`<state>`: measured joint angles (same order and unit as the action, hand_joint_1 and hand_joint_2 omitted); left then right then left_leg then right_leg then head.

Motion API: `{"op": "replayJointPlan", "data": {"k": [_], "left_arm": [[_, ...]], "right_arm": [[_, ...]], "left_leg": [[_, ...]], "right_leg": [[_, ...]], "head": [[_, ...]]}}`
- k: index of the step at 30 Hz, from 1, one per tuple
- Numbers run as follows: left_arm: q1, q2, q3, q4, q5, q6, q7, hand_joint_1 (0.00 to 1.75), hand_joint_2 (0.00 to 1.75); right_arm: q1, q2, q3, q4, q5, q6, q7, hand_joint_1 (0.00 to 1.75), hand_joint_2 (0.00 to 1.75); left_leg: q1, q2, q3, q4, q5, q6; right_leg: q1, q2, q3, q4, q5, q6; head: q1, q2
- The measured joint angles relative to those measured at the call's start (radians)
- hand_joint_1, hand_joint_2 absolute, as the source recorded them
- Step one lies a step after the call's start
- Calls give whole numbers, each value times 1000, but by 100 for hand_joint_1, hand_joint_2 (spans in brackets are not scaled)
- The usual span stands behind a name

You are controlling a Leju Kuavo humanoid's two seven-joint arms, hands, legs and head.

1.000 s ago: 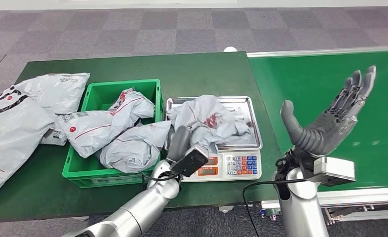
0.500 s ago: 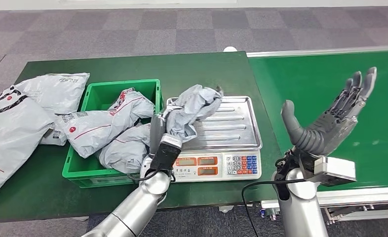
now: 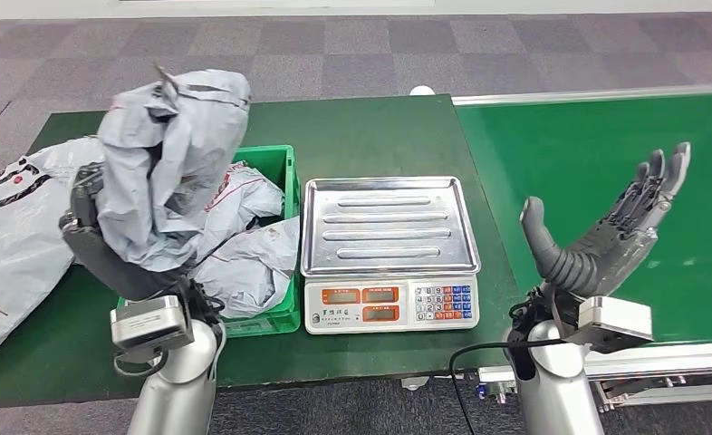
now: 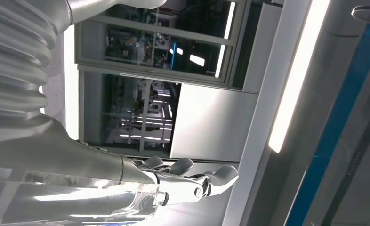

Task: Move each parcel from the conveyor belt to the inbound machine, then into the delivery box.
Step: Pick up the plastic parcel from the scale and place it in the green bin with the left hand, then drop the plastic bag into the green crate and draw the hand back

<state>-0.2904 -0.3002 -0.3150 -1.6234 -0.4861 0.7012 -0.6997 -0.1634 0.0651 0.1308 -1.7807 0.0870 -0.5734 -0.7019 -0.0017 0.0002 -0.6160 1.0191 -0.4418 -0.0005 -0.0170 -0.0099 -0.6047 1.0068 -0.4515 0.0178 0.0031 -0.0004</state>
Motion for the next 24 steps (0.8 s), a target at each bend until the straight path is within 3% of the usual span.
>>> {"op": "replayJointPlan", "data": {"k": [4,8,17,19,21,24], "left_arm": [[10,0,27,-50,-57,0,1,175,175],[10,0,98,-41,-292,0,1,175,175],[-22,7,256,37,-609,-3,19,175,175],[-57,33,257,128,-747,-45,109,175,175],[-101,81,228,269,-878,-156,273,175,175],[-140,134,174,451,-924,-235,413,175,175]], "right_arm": [[3,0,0,-1,0,0,0,0,175],[3,0,0,-3,0,-5,0,0,175],[15,-6,-1,-23,0,19,0,0,175],[16,-7,-11,-33,7,43,0,0,175],[18,-8,-31,-46,14,74,-1,0,175],[28,-8,-65,-65,15,103,-1,0,175]], "left_leg": [[0,0,0,0,0,0],[0,0,1,0,0,0],[0,0,1,0,0,0],[0,0,1,0,0,0],[0,0,1,0,1,0],[0,4,1,0,2,0]], "right_leg": [[0,0,1,0,0,0],[0,0,1,0,1,0],[0,0,0,0,0,0],[0,0,0,0,0,0],[0,-1,0,0,1,0],[0,3,-1,0,3,-1]], "head": [[0,0],[0,0],[0,0],[0,0],[0,0],[0,0]]}}
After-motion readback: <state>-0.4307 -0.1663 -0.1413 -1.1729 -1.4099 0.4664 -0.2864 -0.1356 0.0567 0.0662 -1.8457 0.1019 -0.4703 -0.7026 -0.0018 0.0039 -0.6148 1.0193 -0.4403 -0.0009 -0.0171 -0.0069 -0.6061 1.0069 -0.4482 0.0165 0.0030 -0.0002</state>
